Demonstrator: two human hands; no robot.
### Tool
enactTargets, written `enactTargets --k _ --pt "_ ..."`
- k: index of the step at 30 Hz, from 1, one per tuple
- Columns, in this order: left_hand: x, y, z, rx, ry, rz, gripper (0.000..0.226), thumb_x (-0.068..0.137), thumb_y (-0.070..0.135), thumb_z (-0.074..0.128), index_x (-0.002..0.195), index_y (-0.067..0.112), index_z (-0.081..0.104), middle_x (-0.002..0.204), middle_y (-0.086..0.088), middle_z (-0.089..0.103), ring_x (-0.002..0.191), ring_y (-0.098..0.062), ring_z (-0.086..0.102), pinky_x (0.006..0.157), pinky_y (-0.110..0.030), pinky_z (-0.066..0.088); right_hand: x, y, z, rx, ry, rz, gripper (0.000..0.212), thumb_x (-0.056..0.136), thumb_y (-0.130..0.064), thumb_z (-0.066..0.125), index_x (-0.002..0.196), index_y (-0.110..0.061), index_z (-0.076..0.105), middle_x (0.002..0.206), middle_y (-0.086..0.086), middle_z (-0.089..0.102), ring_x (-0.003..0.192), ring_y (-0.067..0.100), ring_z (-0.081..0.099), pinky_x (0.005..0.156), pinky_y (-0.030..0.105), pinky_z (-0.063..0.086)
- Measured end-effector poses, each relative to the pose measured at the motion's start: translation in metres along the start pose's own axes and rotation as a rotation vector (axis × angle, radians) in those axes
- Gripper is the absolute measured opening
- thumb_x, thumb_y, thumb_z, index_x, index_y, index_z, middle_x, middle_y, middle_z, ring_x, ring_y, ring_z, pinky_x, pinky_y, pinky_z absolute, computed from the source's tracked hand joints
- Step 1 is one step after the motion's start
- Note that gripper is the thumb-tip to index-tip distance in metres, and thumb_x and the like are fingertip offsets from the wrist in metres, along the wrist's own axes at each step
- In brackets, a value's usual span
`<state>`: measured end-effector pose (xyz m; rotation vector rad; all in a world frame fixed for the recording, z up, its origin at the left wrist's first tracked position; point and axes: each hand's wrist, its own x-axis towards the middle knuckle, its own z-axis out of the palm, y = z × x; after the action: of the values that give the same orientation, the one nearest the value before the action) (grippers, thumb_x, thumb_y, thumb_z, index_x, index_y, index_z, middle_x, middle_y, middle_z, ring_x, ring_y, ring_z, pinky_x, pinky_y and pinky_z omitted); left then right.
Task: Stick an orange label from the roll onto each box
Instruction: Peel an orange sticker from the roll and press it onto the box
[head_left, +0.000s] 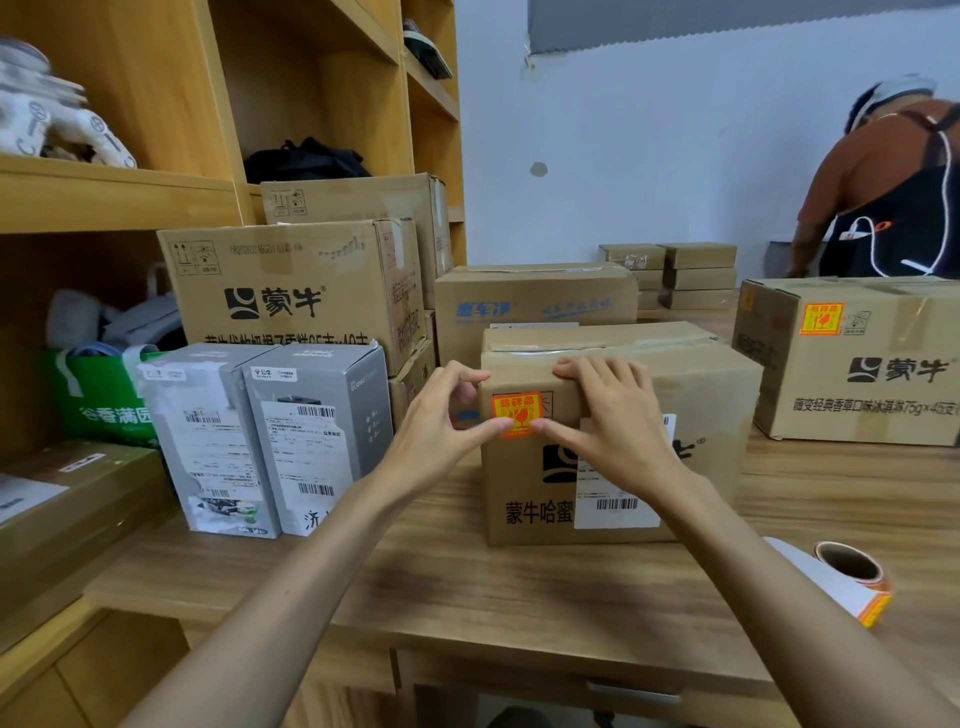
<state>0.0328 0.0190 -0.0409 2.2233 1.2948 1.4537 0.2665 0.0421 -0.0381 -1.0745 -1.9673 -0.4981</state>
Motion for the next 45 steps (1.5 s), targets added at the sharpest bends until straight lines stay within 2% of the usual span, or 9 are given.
enactTargets --k 4,11,22,29,32,35,39,43,45 --pt "-0.001 -0.005 0.002 0.068 -0.039 0.016 0.054 0.084 0.044 0.077 0.127 0.031 0.048 0.107 0.008 0.054 0.099 -0.002 0.054 0.077 -0.026 0.043 0.001 -0.001 0.0 -0.045 -0.039 -0.007 0.063 0.078 -0.067 0.06 0.12 -0.02 0.056 0.123 -0.004 0.061 0.112 0.02 0.05 0.099 0.033 0.029" --pt "0.001 -0.007 -0.001 0.158 -0.095 0.025 0.063 0.082 0.048 0.077 0.13 0.034 0.04 0.111 0.011 0.053 0.106 0.0 0.053 0.085 -0.031 0.049 0.0 0.0 0.0 -0.066 -0.038 -0.013 0.066 0.076 -0.067 0.065 0.121 -0.02 0.055 0.124 -0.004 0.06 0.112 0.02 0.05 0.098 0.033 0.03" --pt "-0.016 0.021 0.004 0.275 -0.083 0.081 0.063 0.089 0.043 0.071 0.138 0.027 0.035 0.122 0.007 0.052 0.112 -0.006 0.053 0.091 -0.032 0.051 0.002 -0.006 -0.025 0.136 -0.055 0.096 0.068 0.074 -0.083 0.049 0.109 -0.026 0.057 0.111 -0.013 0.059 0.108 0.011 0.049 0.105 0.033 0.029" --pt "-0.035 0.056 0.008 0.206 -0.17 0.252 0.06 0.087 0.015 0.052 0.143 0.032 0.043 0.118 0.011 0.049 0.107 -0.008 0.055 0.088 -0.036 0.054 -0.022 -0.036 -0.048 -0.122 -0.033 0.065 0.076 0.078 -0.086 0.038 0.102 -0.017 0.059 0.105 -0.003 0.062 0.102 0.02 0.055 0.114 0.045 0.026" --pt "-0.021 0.047 0.005 0.129 -0.051 0.159 0.063 0.087 0.007 0.051 0.14 0.039 0.049 0.125 0.013 0.045 0.111 0.0 0.052 0.089 -0.032 0.052 -0.029 -0.039 -0.051 -0.155 -0.026 0.064 0.066 0.079 -0.079 0.045 0.099 -0.018 0.056 0.099 -0.003 0.061 0.098 0.021 0.056 0.111 0.044 0.029" --pt "-0.003 0.035 -0.003 0.106 -0.023 0.027 0.077 0.091 0.003 0.057 0.147 0.052 0.035 0.144 0.009 0.037 0.113 0.009 0.046 0.091 -0.026 0.05 -0.032 -0.038 -0.058 -0.116 -0.034 0.038 0.055 0.079 -0.071 0.052 0.096 -0.019 0.053 0.098 -0.004 0.059 0.097 0.019 0.054 0.109 0.039 0.031" --pt "0.011 0.024 -0.011 0.114 -0.178 -0.098 0.089 0.09 0.015 0.064 0.147 0.066 0.018 0.163 0.01 0.018 0.148 -0.016 0.026 0.116 -0.048 0.032 -0.039 -0.026 -0.07 0.077 -0.067 0.029 0.056 0.076 -0.065 0.059 0.107 -0.019 0.056 0.112 -0.005 0.062 0.108 0.013 0.052 0.109 0.031 0.03" --pt "0.015 0.025 -0.017 0.051 -0.261 -0.132 0.074 0.089 0.023 0.071 0.145 0.056 0.036 0.157 0.014 0.036 0.144 -0.012 0.032 0.119 -0.049 0.03 -0.044 -0.009 -0.089 0.272 -0.147 0.021 0.06 0.077 -0.054 0.071 0.125 -0.021 0.057 0.138 -0.015 0.053 0.124 -0.015 0.032 0.112 0.024 0.026" --pt "0.01 0.026 -0.02 0.035 -0.279 -0.111 0.067 0.089 0.028 0.074 0.142 0.054 0.042 0.152 0.019 0.043 0.14 -0.009 0.038 0.116 -0.043 0.034 -0.045 0.005 -0.094 0.265 -0.166 -0.002 0.062 0.078 -0.056 0.068 0.13 -0.024 0.057 0.146 -0.018 0.046 0.135 -0.015 0.024 0.116 0.026 0.022"
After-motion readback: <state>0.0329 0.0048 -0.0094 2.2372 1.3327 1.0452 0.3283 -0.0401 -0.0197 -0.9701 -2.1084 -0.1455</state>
